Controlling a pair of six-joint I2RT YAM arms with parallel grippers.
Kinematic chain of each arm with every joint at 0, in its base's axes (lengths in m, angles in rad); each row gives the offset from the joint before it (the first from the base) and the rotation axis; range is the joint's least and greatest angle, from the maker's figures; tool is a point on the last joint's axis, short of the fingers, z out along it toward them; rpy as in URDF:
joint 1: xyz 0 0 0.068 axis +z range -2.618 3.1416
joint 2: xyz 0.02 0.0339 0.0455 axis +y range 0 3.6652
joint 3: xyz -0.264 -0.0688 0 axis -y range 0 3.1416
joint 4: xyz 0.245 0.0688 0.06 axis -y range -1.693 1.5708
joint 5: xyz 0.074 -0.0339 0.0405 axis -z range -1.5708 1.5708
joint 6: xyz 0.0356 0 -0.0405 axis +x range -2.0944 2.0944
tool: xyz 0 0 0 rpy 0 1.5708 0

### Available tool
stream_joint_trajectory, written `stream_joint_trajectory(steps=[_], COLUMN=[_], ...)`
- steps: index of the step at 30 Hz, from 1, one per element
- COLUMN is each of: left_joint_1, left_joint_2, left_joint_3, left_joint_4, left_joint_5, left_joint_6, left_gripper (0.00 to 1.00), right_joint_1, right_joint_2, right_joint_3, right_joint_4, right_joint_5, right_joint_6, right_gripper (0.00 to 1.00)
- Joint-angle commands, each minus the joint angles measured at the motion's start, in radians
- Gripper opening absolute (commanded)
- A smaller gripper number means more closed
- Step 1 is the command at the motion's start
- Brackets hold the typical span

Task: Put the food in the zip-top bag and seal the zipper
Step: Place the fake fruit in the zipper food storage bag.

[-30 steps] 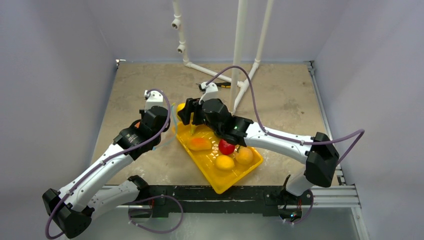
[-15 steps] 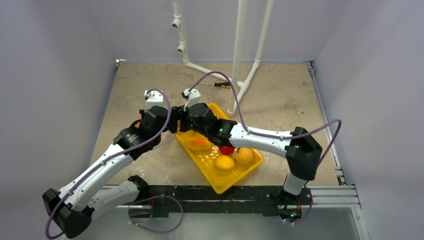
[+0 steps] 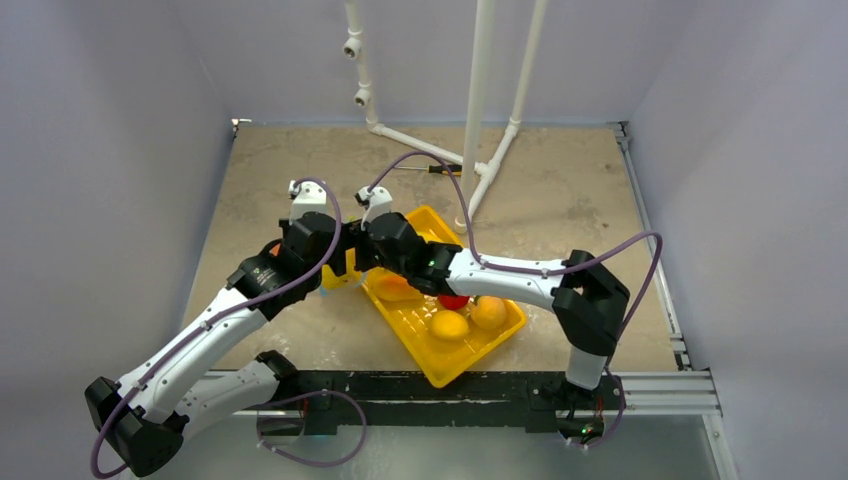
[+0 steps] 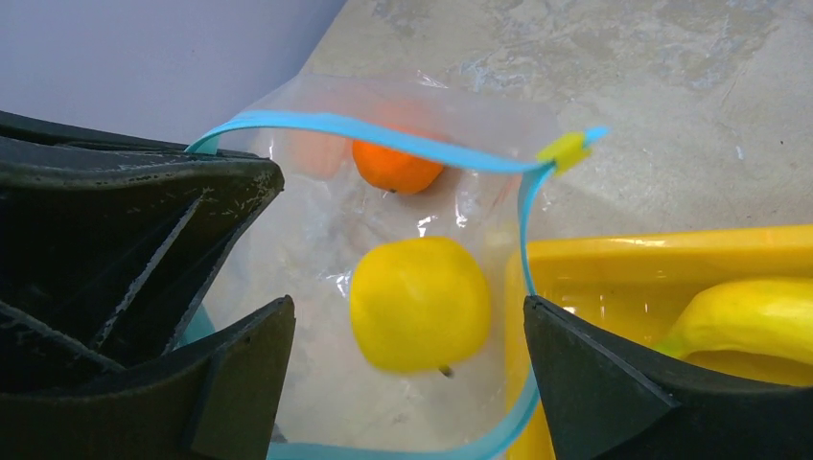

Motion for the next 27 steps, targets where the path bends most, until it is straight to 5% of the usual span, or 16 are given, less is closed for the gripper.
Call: stream_joint_trajectory(steps=[1, 27], left_joint_1=[-0.004, -0.004], left_joint_2=[-0.011, 0.005], left_joint_3=[-0.002, -0.001], left_joint_4=[0.028, 0.027], left_joint_5=[-0.005, -0.007], left_joint_6=[0.009, 0.009], left_gripper=[0.00, 0.00], right_joint_1=[0.006, 0.005], right_joint_2=[-0.015, -0.233], right_joint_3=[0.048, -0.163], right_joint_4=[0.044, -0.133], right_joint_5=[0.014, 0.255], right_joint_6=[0.008, 0.072], right_gripper=[0.91, 0.92])
